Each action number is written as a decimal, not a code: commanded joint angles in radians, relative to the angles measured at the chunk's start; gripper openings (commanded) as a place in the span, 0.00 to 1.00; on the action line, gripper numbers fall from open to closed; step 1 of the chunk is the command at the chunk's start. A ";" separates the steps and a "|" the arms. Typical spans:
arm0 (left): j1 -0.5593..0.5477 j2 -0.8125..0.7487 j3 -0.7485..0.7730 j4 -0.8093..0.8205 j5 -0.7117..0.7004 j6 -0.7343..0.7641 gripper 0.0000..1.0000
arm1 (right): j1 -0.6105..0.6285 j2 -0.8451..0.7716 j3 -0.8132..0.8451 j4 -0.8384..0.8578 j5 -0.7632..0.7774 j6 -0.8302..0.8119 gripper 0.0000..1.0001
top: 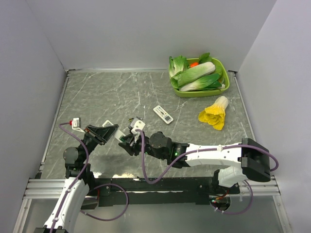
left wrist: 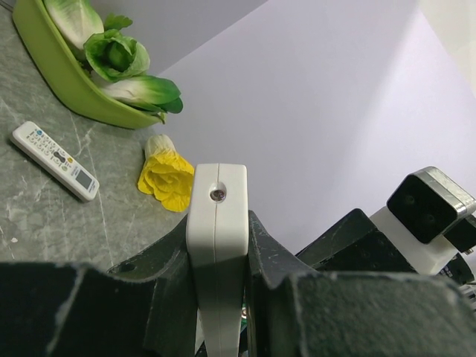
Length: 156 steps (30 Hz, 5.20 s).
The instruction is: Load the batteries into the remote control
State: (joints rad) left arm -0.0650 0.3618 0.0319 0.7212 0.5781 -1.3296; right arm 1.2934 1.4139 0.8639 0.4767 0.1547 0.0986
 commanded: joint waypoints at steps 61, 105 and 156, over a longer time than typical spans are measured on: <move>-0.001 0.077 -0.067 0.058 0.144 -0.019 0.02 | -0.240 0.123 0.419 -0.661 -0.905 -0.792 0.40; -0.001 -0.001 -0.078 0.120 0.072 -0.191 0.02 | -0.238 0.079 0.188 -0.336 -0.825 -0.628 0.28; -0.001 0.032 -0.052 0.193 0.095 -0.206 0.02 | -0.252 0.053 0.215 -0.435 -0.862 -0.691 0.20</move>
State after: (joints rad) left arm -0.0624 0.4038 0.0116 0.7452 0.7013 -1.4231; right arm 1.0466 1.4826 1.1011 0.0555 -0.7204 -0.5686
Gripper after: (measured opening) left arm 0.275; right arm 0.215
